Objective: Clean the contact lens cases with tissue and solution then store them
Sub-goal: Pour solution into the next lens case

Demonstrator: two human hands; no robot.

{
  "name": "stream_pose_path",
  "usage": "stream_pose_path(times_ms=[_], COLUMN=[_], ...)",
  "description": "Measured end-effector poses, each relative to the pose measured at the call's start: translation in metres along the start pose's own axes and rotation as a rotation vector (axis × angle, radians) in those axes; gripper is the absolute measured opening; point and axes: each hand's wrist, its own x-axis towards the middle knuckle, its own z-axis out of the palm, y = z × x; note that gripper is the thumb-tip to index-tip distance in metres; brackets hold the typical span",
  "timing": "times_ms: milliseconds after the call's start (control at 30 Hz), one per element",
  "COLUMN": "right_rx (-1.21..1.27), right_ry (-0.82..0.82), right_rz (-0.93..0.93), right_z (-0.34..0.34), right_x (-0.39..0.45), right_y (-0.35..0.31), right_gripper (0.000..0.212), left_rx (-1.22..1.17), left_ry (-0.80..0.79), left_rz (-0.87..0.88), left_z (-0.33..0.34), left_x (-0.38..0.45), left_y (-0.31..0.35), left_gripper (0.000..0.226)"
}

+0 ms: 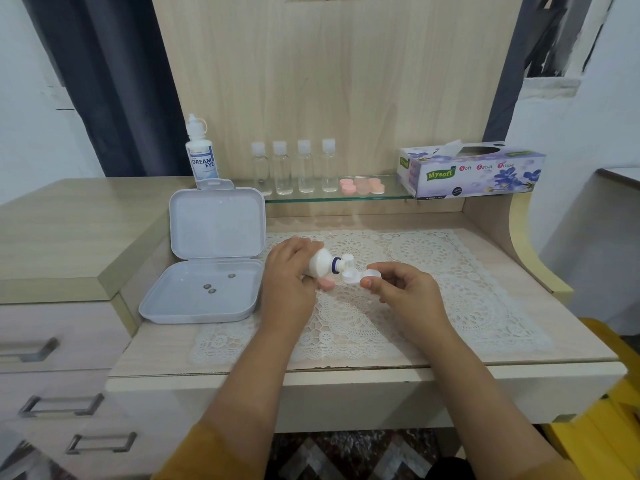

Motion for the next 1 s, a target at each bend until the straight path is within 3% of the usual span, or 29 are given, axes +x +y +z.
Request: stream_pose_path(times_ms=[533,733,1000], right_rx=[-0.008,-0.011,-0.005], right_ry=[0.008,0.004,-0.006], right_rz=[0.005,0.011,0.023], right_z=[0.0005,0.0001,0.0000], right_x=[-0.0015,-0.0019,-0.0030], right_y=[-0.0043,-0.0051,-0.0062], right_gripper=[0.018,0.015,0.019], left_rx=[0.006,-0.007,-0.076], left_ry=[0.021,0.016,0.062], left_rz=[0.014,0.013,-0.108], left_z=[0.0005,0.0017,0.0022], left_x=[-0.0004,-0.0007,-0.0004], left_y=[0.0008,-0.0023,-0.0023], left_gripper=[0.050,0.041,0.052])
